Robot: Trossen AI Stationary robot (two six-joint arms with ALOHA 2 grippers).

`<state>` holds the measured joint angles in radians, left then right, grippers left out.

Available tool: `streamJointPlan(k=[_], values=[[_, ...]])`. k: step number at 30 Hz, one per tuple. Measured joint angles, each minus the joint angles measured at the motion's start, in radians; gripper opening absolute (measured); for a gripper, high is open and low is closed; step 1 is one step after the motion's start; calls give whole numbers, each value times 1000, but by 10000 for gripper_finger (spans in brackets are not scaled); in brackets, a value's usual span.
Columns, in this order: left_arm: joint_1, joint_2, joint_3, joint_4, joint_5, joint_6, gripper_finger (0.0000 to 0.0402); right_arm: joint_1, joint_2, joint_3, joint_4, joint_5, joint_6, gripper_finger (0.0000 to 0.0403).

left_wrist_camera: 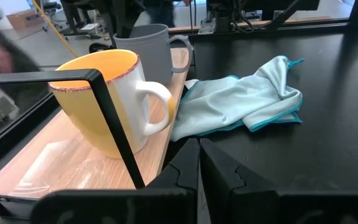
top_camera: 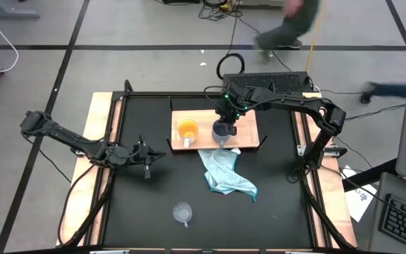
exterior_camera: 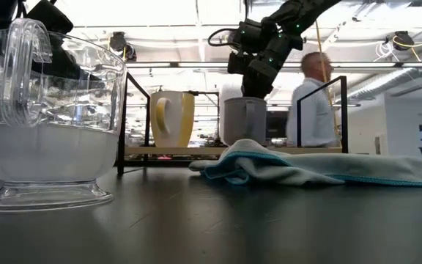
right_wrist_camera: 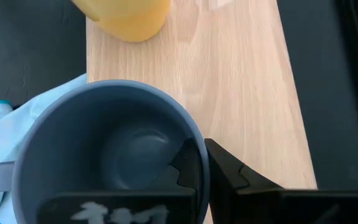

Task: Stack small to large cups/mugs on shelf
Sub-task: Put the gray mug on the shelf

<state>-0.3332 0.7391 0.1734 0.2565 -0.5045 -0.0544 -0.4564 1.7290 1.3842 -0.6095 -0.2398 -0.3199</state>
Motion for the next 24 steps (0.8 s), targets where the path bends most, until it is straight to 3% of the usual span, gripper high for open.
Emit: streamJointPlan(k=[24], values=[[0,0,0,-21,0,1,19,1,0,0,-14,2,12,2]])
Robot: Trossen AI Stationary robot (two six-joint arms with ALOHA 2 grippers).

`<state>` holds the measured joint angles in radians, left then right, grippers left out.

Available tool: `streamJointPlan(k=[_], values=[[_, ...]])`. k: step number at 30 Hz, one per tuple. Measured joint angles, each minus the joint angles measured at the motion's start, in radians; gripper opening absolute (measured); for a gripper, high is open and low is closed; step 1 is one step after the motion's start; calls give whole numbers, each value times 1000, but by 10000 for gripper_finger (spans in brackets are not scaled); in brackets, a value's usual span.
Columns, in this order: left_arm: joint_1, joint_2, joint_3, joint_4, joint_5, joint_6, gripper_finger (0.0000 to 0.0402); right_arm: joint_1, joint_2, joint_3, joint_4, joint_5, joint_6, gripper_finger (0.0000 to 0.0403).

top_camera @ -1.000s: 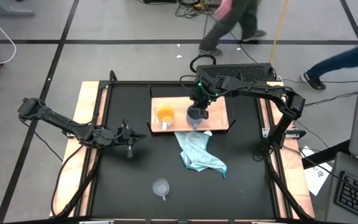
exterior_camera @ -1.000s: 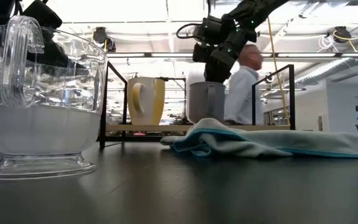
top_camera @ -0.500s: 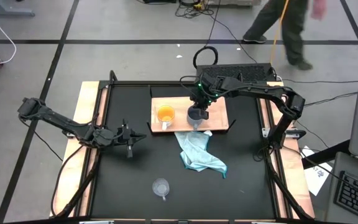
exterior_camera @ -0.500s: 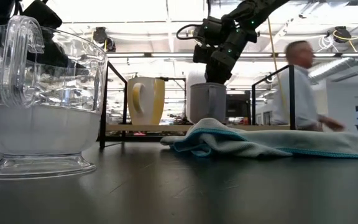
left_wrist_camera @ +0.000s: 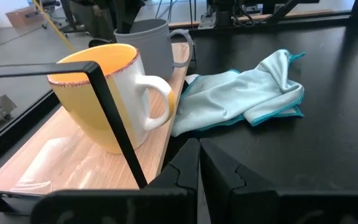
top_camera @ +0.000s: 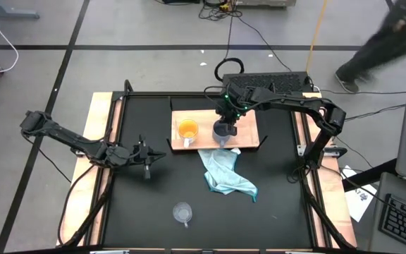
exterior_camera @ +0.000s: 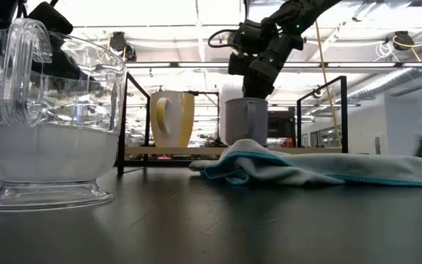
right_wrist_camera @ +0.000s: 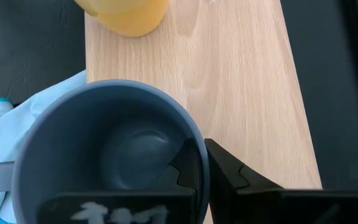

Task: Stack small to large cups/mugs on shelf
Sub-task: Put the gray mug on the shelf

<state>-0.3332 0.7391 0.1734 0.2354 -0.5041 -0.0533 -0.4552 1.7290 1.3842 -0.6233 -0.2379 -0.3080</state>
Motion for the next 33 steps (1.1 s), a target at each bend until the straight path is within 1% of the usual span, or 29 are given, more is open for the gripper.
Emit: streamJointPlan(k=[10,28,30,33], values=[[0,0,0,-2,5,-2,19,18,34,4,16,-7,10,2],[0,0,0,-1,6,-4,19,19,35,2,20,-2,28,2],[0,0,0,-1,6,-5,19,19,35,2,21,0,32,6],[0,0,0,-1,6,-5,19,19,36,1,22,2,34,23]])
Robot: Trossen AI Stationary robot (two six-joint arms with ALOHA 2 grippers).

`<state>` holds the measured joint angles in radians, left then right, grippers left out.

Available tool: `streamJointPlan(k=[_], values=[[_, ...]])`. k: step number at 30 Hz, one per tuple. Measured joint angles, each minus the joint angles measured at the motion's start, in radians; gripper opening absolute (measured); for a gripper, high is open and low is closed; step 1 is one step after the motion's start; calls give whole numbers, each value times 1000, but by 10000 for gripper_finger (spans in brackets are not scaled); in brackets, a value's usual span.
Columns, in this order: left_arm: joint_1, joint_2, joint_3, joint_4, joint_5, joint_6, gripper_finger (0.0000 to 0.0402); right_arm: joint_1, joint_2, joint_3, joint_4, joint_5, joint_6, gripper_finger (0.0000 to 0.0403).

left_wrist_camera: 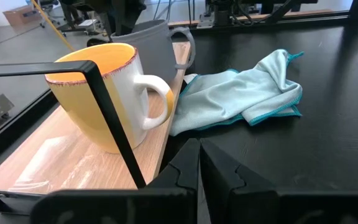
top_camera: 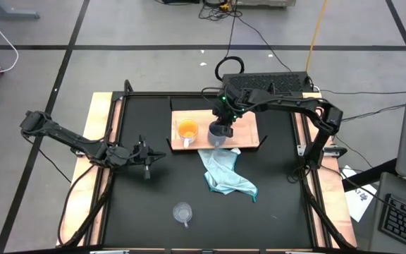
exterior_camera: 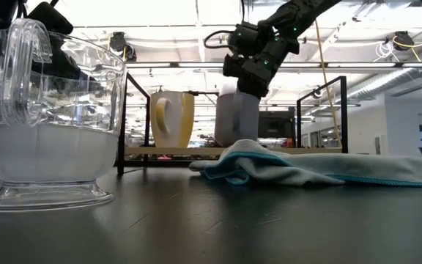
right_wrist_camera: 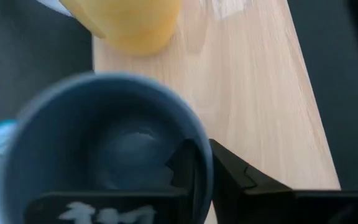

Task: Stack small to large cups/mugs on shelf
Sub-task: Put the gray mug on the shelf

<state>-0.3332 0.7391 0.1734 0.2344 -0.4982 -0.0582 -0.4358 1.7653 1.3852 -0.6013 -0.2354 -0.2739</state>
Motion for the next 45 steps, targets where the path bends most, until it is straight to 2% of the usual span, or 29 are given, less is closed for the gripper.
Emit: streamJointPlan(k=[5,9,38,45], values=[[0,0,0,0,1,0,19,0,1,-4,-12,1,7,62],[0,0,0,0,1,0,19,0,2,-4,-8,0,17,79],[-1,0,0,0,5,-13,19,57,-22,-1,19,-2,30,83],[-1,0,0,-6,11,-27,19,58,-28,-1,20,-4,57,114]])
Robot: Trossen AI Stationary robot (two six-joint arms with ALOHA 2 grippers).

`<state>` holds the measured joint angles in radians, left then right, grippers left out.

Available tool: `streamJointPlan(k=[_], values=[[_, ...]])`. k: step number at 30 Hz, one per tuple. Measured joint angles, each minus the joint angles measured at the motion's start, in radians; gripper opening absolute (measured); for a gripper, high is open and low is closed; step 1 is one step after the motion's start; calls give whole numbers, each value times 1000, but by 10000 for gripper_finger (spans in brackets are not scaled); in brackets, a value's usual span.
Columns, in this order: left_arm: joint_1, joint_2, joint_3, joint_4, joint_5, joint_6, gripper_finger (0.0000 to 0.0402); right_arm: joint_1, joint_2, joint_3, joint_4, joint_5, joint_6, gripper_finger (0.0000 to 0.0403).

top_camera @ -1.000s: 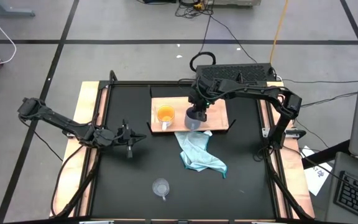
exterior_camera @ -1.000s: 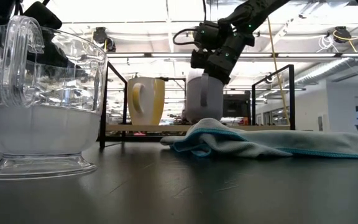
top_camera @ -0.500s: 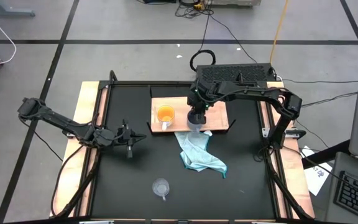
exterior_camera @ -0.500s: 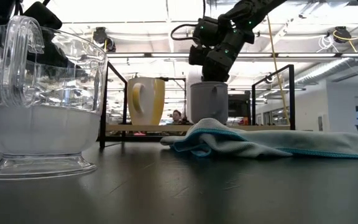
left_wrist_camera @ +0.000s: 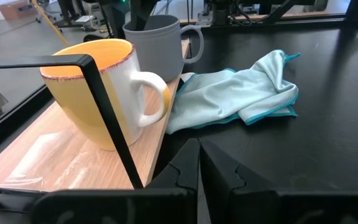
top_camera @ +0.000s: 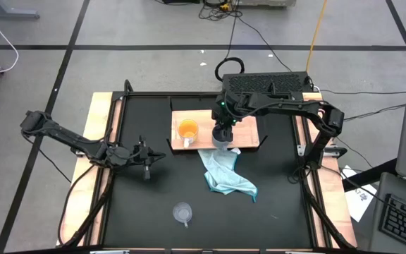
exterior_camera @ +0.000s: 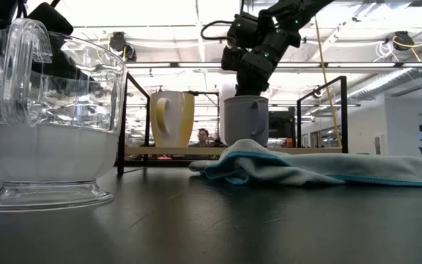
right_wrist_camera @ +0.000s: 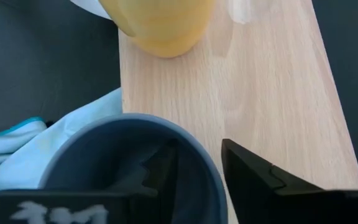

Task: Stack small to large cups/mugs on shelf
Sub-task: Put the gray mug on the shelf, then put the transparent mug on the shelf

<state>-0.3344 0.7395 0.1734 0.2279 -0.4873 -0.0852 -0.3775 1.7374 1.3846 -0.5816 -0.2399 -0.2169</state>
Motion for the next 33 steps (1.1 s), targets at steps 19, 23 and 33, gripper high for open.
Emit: streamJointPlan(k=[19,23,33], values=[[0,0,0,0,0,2,19,0,-102,0,-15,1,41,146],[0,0,0,0,0,2,19,0,-146,0,-41,2,53,146],[0,0,0,5,0,12,19,13,-302,0,-54,2,74,137]])
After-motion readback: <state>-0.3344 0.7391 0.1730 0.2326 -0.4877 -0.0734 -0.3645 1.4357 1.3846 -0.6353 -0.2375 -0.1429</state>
